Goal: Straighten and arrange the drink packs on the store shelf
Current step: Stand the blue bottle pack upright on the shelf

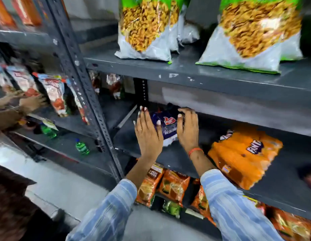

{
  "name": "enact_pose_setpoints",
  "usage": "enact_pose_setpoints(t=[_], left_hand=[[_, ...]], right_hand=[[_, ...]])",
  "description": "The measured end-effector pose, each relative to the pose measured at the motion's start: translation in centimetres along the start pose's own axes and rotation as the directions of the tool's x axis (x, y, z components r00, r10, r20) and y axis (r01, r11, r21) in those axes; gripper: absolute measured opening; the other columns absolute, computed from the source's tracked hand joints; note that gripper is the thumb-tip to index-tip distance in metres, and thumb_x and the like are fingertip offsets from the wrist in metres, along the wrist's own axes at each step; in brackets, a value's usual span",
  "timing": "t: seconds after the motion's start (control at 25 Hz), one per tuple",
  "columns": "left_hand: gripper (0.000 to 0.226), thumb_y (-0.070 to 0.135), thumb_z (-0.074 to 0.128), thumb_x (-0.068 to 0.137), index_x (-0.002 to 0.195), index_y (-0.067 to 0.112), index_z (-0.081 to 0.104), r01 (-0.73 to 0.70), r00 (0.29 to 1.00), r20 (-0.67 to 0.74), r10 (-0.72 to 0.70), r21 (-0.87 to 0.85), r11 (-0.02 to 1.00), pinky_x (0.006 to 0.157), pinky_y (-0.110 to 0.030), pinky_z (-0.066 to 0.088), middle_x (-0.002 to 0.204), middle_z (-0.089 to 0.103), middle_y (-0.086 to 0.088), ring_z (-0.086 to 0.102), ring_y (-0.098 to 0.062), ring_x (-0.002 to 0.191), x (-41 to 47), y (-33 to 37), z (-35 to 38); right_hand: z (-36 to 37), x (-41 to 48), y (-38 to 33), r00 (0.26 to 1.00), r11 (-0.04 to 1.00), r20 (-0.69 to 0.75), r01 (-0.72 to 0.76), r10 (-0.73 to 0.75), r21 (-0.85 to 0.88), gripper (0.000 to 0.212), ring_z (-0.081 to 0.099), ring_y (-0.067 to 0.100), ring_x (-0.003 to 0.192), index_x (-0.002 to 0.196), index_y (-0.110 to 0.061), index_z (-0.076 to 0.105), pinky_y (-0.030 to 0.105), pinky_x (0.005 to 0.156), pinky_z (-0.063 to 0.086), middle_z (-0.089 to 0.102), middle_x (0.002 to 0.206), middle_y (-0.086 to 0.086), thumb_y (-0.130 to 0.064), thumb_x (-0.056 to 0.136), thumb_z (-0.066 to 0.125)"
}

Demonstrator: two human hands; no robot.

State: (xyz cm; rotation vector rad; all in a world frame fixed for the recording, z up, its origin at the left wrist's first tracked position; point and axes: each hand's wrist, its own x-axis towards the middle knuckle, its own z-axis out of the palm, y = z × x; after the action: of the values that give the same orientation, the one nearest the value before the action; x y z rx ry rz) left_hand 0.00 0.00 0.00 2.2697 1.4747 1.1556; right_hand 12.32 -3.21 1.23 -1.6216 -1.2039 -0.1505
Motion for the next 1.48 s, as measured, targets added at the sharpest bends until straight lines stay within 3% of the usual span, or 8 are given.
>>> enact_pose_setpoints(t=[0.2, 0.4, 0.72, 0.88, 1.04, 1.24, 1.4, 1.48], left_hand=[[0.081, 0.047, 0.04, 0.093, 0.144, -0.007, 0.006, 0.418, 0.86, 0.377, -0.346, -0.13, 0.899, 0.116, -0.048, 0.021, 0.152, 0.019, -0.032, 0.023, -0.043, 0.14, 1.5, -3.9, 3.9], [0.099, 0.048, 0.057, 0.074, 0.142, -0.006, 0.01, 0.556, 0.811, 0.434, -0.392, -0.364, 0.747, 0.108, -0.053, 0.035, 0.142, 0.036, -0.03, 0.039, -0.044, 0.128, 2.3, -4.2, 4.7], [0.086, 0.034, 0.057, 0.089, 0.148, 0.012, -0.001, 0.249, 0.918, 0.39, -0.077, -0.413, 0.876, 0.118, -0.04, 0.02, 0.157, 0.011, -0.017, 0.016, -0.029, 0.144, 1.1, -5.8, 4.1], [0.082, 0.031, 0.052, 0.092, 0.146, 0.021, -0.009, 0.138, 0.941, 0.339, 0.015, -0.424, 0.895, 0.116, -0.034, 0.017, 0.159, -0.001, -0.012, 0.006, -0.017, 0.144, -0.2, -5.9, 3.7], [0.08, 0.02, 0.048, 0.095, 0.141, 0.024, -0.018, 0.054, 0.944, 0.329, 0.037, -0.264, 0.963, 0.115, -0.04, 0.022, 0.16, -0.005, -0.011, 0.011, -0.029, 0.146, -3.1, -7.4, 4.1], [0.073, 0.027, 0.039, 0.098, 0.144, 0.01, -0.015, 0.225, 0.927, 0.335, -0.168, -0.139, 0.964, 0.118, -0.053, 0.019, 0.159, -0.007, -0.016, 0.006, -0.034, 0.146, -2.5, -6.3, 4.6], [0.082, 0.056, 0.022, 0.091, 0.144, 0.002, -0.01, 0.21, 0.917, 0.38, -0.122, -0.2, 0.957, 0.119, -0.041, 0.001, 0.155, -0.015, -0.018, -0.01, -0.029, 0.145, -5.2, 0.2, 4.9], [0.1, 0.076, 0.007, 0.077, 0.144, 0.005, -0.012, 0.178, 0.892, 0.451, -0.021, -0.311, 0.934, 0.116, -0.033, -0.006, 0.15, -0.024, -0.007, -0.019, -0.02, 0.141, -6.2, 2.9, 5.3]], right_hand=[[4.0, 2.0, 6.3, 0.869, 0.855, 0.108, -0.44, 0.482, -0.274, 0.063, 0.041, 0.049, 0.124, 0.132, 0.015, 0.038, 0.047, 0.108, 0.028, 0.046, 0.13, 0.039, -0.032, 0.091, 0.049], [3.9, 4.3, 8.4, 0.727, 0.739, 0.192, -0.674, 0.66, 0.011, 0.059, 0.051, 0.038, 0.125, 0.133, 0.003, 0.044, 0.039, 0.103, 0.04, 0.054, 0.134, 0.024, -0.028, 0.087, 0.063], [2.7, -1.3, 9.8, 0.719, 0.522, 0.169, -0.625, 0.674, 0.581, 0.042, 0.056, 0.018, 0.108, 0.123, -0.015, 0.046, 0.015, 0.085, 0.05, 0.057, 0.119, 0.009, -0.012, 0.086, 0.064], [0.5, -1.4, 11.2, 0.738, 0.553, 0.34, -0.667, 0.582, 0.499, 0.056, 0.059, 0.017, 0.111, 0.134, -0.01, 0.046, 0.014, 0.088, 0.052, 0.06, 0.125, 0.007, -0.009, 0.083, 0.068], [0.5, -4.3, 11.6, 0.754, 0.668, 0.33, -0.656, 0.567, 0.352, 0.046, 0.061, 0.026, 0.113, 0.123, -0.006, 0.054, 0.036, 0.099, 0.05, 0.065, 0.121, 0.01, -0.008, 0.079, 0.071], [1.6, -5.6, 10.4, 0.778, 0.737, 0.283, -0.625, 0.561, 0.258, 0.035, 0.059, 0.023, 0.111, 0.118, -0.004, 0.058, 0.029, 0.091, 0.047, 0.064, 0.116, 0.008, -0.004, 0.084, 0.062], [1.2, -2.2, 8.2, 0.639, 0.394, 0.257, -0.69, 0.725, 0.607, 0.051, 0.056, 0.021, 0.112, 0.131, -0.009, 0.051, 0.022, 0.076, 0.048, 0.059, 0.12, 0.006, -0.025, 0.083, 0.048], [1.3, 0.0, 8.1, 0.58, 0.297, 0.351, -0.74, 0.735, 0.603, 0.05, 0.057, 0.022, 0.112, 0.132, -0.009, 0.051, 0.023, 0.075, 0.051, 0.059, 0.123, 0.007, -0.04, 0.093, 0.04]])
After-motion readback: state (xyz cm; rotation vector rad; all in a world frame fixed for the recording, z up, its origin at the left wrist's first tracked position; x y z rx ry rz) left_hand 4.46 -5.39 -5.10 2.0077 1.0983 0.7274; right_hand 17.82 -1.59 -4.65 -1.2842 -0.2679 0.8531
